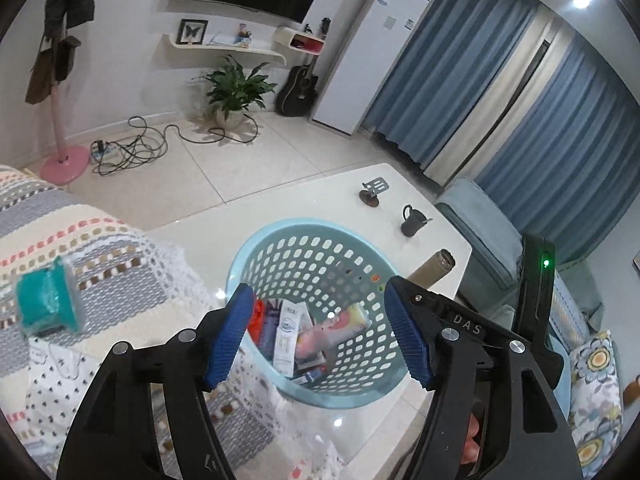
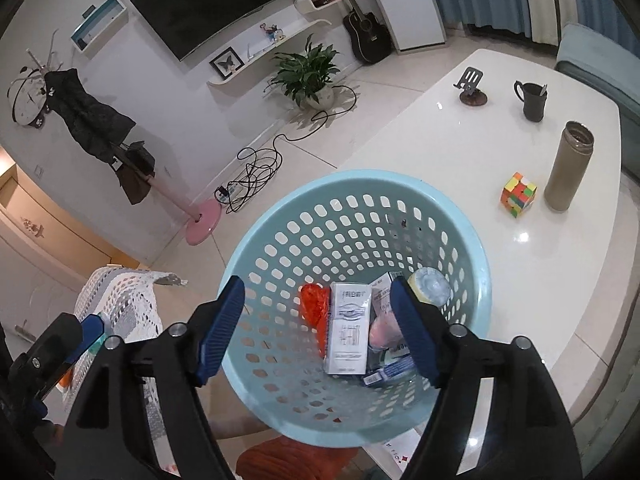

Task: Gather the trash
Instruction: 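Move both open tools back over the bed toward the snack bag and paper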

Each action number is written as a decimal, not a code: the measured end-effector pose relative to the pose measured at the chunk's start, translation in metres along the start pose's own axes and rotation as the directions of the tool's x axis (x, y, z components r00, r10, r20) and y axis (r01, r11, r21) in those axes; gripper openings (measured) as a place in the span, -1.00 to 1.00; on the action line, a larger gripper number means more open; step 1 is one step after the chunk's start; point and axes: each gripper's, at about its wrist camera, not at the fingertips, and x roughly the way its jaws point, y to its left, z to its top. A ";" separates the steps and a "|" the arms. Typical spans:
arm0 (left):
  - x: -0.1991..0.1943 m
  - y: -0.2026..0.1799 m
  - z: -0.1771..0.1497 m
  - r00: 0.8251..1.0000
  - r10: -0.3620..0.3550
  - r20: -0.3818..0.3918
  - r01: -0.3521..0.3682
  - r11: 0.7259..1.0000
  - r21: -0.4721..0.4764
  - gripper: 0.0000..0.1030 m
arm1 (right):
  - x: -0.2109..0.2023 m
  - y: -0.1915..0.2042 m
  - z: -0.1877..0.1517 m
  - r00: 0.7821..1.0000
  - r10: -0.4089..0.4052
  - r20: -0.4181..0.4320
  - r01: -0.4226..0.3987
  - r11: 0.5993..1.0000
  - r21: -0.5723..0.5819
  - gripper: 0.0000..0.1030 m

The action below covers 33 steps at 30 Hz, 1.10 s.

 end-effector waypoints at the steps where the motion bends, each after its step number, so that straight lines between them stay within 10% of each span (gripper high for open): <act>1: -0.005 0.002 -0.002 1.000 -0.003 0.004 0.003 1.000 -0.002 0.28 | -0.004 0.003 -0.002 1.000 -0.010 0.006 0.010 1.000 -0.010 0.43; 17: -0.151 0.049 -0.036 0.972 0.106 0.211 -0.091 0.993 -0.079 0.38 | -0.084 0.140 -0.056 0.987 0.102 0.125 -0.049 0.926 -0.374 0.68; 27: -0.244 0.128 -0.088 0.892 0.385 0.238 -0.324 0.910 -0.258 0.42 | -0.074 0.230 -0.119 0.988 0.152 0.043 -0.100 0.814 -0.573 0.68; 33: -0.267 0.166 -0.122 0.889 0.418 0.189 -0.346 0.882 -0.321 0.42 | -0.054 0.258 -0.146 0.990 0.142 -0.009 -0.116 0.775 -0.621 0.55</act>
